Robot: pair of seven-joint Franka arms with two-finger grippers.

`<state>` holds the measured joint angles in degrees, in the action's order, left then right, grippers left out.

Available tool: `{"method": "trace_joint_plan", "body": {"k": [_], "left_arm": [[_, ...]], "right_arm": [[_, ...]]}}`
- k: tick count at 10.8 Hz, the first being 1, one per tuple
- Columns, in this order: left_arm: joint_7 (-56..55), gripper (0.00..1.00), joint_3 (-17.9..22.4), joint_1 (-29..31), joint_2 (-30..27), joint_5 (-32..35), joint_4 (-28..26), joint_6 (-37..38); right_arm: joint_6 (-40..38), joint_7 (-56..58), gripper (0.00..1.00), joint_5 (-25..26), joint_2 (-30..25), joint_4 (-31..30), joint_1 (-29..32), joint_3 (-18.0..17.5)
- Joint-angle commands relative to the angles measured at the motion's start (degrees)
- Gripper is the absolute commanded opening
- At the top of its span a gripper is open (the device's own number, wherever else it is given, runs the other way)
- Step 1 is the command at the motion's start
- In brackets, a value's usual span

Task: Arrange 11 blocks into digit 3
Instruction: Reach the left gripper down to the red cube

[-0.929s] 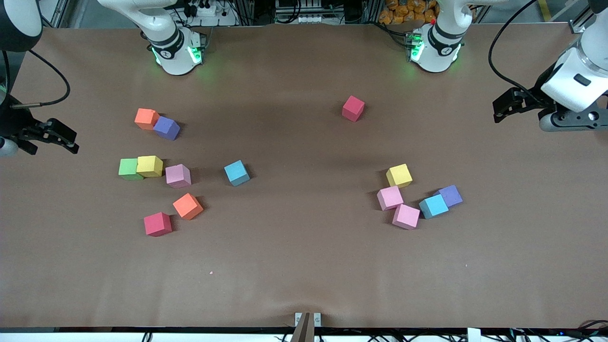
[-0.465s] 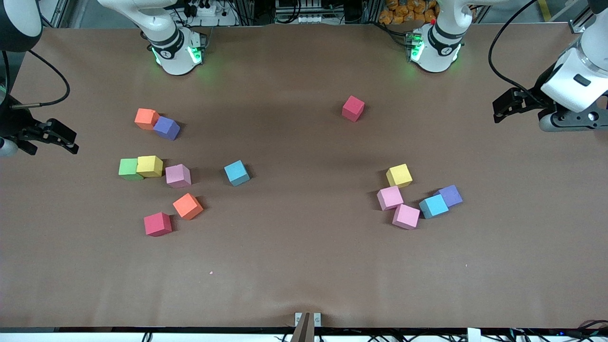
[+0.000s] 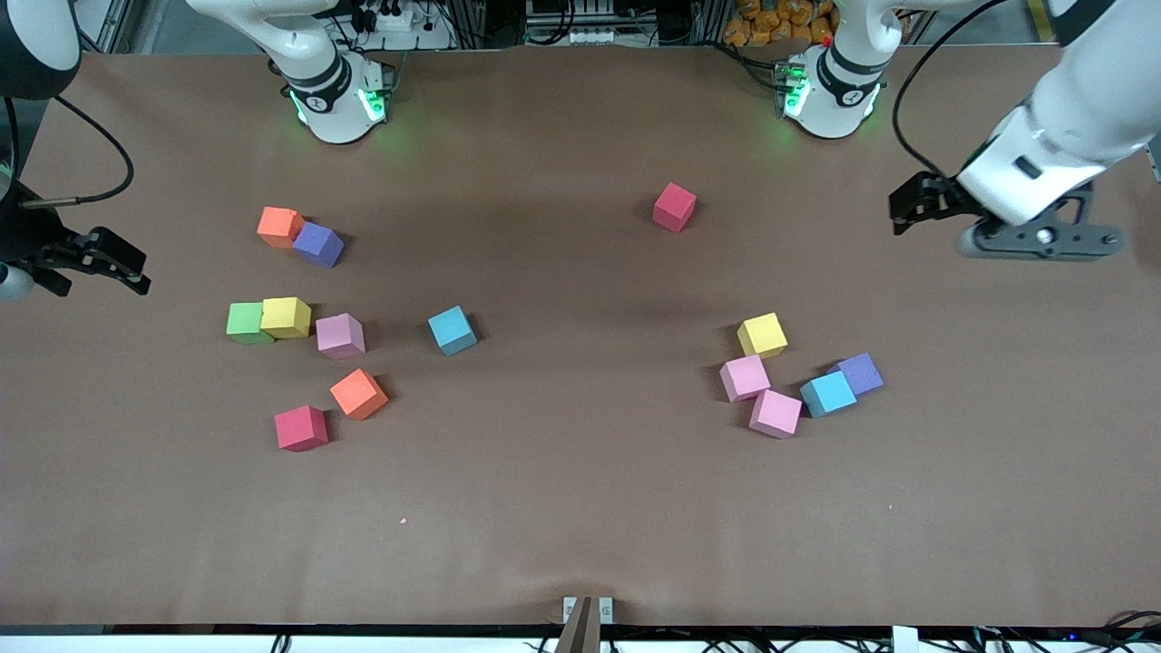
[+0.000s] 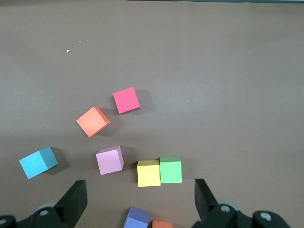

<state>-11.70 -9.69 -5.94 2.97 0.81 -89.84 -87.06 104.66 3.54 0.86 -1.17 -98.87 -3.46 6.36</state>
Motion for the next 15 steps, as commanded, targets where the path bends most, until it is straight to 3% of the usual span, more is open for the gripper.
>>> {"method": "trace_joint_plan", "body": {"k": [1, 7, 12, 15], "left_arm": [[-6.9, 1.00, -3.6, 0.0, 0.0, -0.8, -4.8, -4.6], [-36.3, 1.00, -15.9, -2.8, -0.3, -2.3, -24.5, -21.5], [-59.0, 1.00, -23.1, -4.6, 0.2, -5.7, -41.6, -40.6], [-66.2, 1.00, -25.5, -4.9, 2.1, -11.0, -48.6, -49.6]], "right_arm": [[-0.5, -1.1, 1.00, 0.6, 0.5, 1.1, 0.0, -0.2], [-0.4, -1.3, 1.00, 0.6, 0.7, 1.0, -0.1, -0.2], [-0.4, -1.0, 1.00, 1.2, 2.3, 1.1, -0.8, -0.3], [-0.7, -1.3, 1.00, 0.8, 2.8, 1.6, -0.8, -0.3]]}}
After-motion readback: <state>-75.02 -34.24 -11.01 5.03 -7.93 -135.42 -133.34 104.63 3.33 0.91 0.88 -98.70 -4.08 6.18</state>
